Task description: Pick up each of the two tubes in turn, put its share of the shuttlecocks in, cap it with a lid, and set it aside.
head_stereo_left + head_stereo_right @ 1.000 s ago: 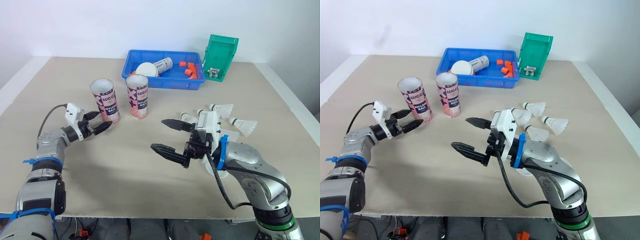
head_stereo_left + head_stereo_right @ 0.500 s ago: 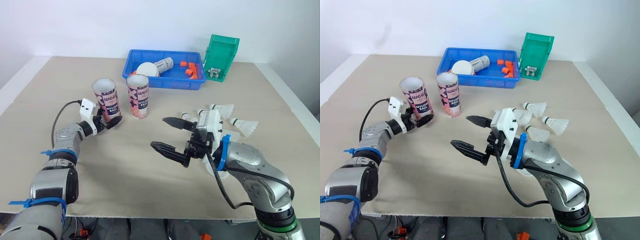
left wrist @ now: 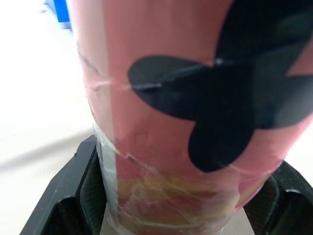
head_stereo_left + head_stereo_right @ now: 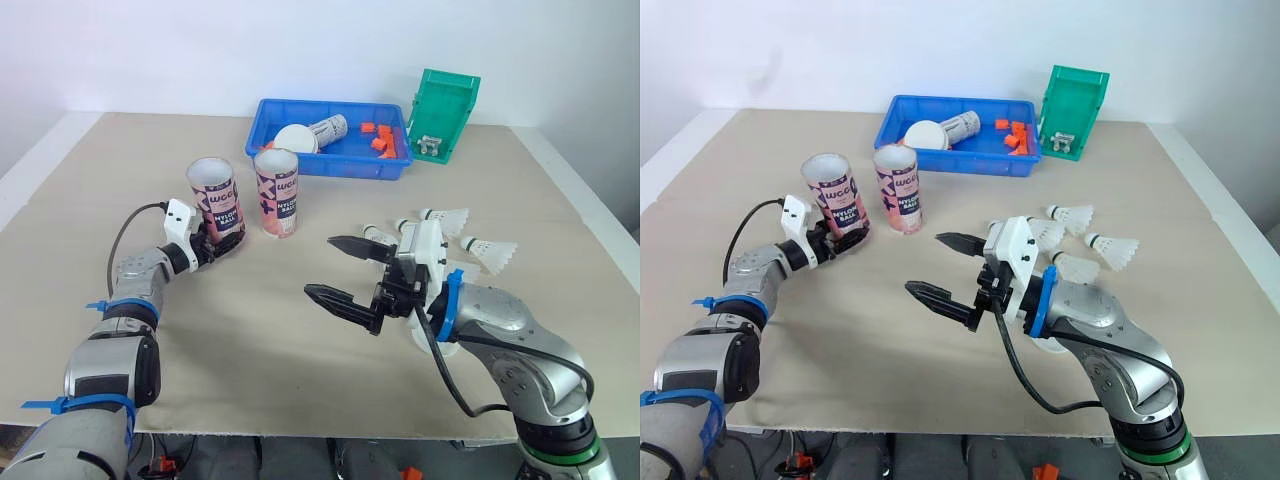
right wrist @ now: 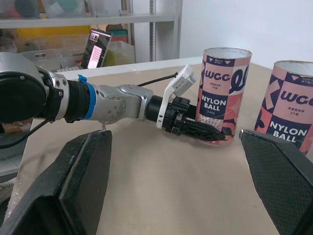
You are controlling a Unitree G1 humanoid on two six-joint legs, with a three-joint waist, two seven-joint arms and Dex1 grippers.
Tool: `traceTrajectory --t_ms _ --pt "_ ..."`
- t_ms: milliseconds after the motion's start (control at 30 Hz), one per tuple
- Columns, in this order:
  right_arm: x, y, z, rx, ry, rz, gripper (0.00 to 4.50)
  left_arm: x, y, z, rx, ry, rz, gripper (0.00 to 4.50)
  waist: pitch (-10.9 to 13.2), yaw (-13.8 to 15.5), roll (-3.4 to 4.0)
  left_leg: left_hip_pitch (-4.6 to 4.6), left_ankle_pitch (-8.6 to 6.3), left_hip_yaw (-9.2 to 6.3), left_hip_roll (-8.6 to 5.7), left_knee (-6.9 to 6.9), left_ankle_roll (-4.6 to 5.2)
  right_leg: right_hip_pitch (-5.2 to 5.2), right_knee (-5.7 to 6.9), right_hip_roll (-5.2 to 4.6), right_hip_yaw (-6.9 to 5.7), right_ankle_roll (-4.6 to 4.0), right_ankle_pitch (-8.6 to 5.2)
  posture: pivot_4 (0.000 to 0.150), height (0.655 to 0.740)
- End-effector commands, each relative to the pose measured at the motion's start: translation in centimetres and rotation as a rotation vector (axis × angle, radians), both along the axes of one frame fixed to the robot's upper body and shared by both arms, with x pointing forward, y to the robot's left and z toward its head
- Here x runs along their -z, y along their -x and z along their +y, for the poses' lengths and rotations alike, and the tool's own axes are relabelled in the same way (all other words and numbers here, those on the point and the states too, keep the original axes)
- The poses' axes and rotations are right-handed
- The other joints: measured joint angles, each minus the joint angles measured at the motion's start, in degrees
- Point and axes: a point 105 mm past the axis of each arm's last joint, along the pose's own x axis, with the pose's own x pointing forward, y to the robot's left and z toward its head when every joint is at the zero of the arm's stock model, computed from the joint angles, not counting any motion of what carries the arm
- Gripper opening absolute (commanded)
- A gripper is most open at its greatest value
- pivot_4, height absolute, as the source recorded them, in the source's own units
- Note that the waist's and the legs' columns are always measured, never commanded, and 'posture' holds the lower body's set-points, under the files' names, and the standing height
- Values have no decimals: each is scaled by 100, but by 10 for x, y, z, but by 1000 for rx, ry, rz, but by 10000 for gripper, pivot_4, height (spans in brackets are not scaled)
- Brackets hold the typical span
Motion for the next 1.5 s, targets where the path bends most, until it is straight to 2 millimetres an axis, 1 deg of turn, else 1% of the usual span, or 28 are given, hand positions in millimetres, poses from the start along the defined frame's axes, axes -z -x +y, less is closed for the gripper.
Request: traceTrajectory --t_ms 33,167,267,333,400,500,633,700,800,867,967,1067,1167,1333,1500 --pt "-10 5 -4 3 -9 -49 45000 -11 1 -1 23 -6 -62 30100 0 0 0 0 0 0 0 0 0 0 0 0 0 0 0 1500 7038" --pt "-6 0 -13 45 6 -39 45000 -13 7 3 59 -28 -89 30100 0 0 0 -1 0 -1 0 -1 0 0 0 0 0 -2 -1 1500 7038" --pt "2 -8 -26 126 31 -12 45000 -11 14 6 121 -70 -69 30100 0 -2 0 -1 0 0 0 0 0 -1 0 0 0 -1 -2 1500 7038" --pt "15 -13 -37 197 70 28 45000 -8 28 9 226 -141 -32 30100 0 -7 0 -1 0 -1 0 -1 0 -1 0 0 -1 -3 -2 1500 7038" --pt "26 -17 -45 263 105 52 45000 -7 46 13 341 -216 12 30100 0 -19 0 0 0 0 2 -4 0 -3 0 0 -1 -9 -5 1500 7038" --pt "32 -19 -52 319 117 74 45000 -12 69 20 446 -306 60 30100 0 -36 1 4 0 2 5 -14 0 -5 2 0 -1 -37 -22 1500 7038" --pt "34 -6 -54 285 107 102 45000 -28 100 29 560 -416 141 30100 1 -22 2 4 0 -1 8 -15 0 -4 3 0 -4 -46 -27 1500 7038" --pt "38 -2 -52 267 115 126 45000 -30 114 33 604 -481 191 30100 1 -19 2 4 0 0 8 -14 0 -4 3 -2 -5 -46 -29 1500 7038" --pt "41 17 -50 176 113 164 45000 -30 128 39 645 -569 250 30100 1 -6 3 5 0 -1 8 -12 0 -3 3 -5 -7 -47 -29 1500 7038" --pt "36 28 -53 128 86 178 45000 -26 132 44 656 -634 283 30100 2 2 4 4 0 2 7 -12 0 -2 2 -11 -9 -47 -30 1500 7038" --pt "35 34 -69 132 79 219 45000 -19 133 54 667 -738 314 30100 2 0 3 4 0 7 7 -6 0 -1 1 -16 -10 -46 -30 1500 7038" --pt "44 36 -81 182 118 262 45000 -18 131 52 683 -747 308 30100 0 1 2 9 0 8 8 -1 0 2 1 -18 -12 -46 -29 1500 7038" --pt "56 39 -88 247 164 278 45000 -17 129 46 704 -739 298 30100 -1 1 6 12 0 7 8 -3 0 0 1 -17 -15 -47 -29 1500 7038" --pt "73 29 -99 412 207 296 45000 -17 129 40 736 -742 293 30100 -2 1 6 12 0 13 6 4 0 4 1 -26 -14 -47 -28 1500 7038" --pt "82 14 -96 511 199 292 45000 -14 129 39 752 -755 302 30100 -5 2 9 12 0 20 2 8 0 3 1 -33 -14 -46 -27 1500 7038"
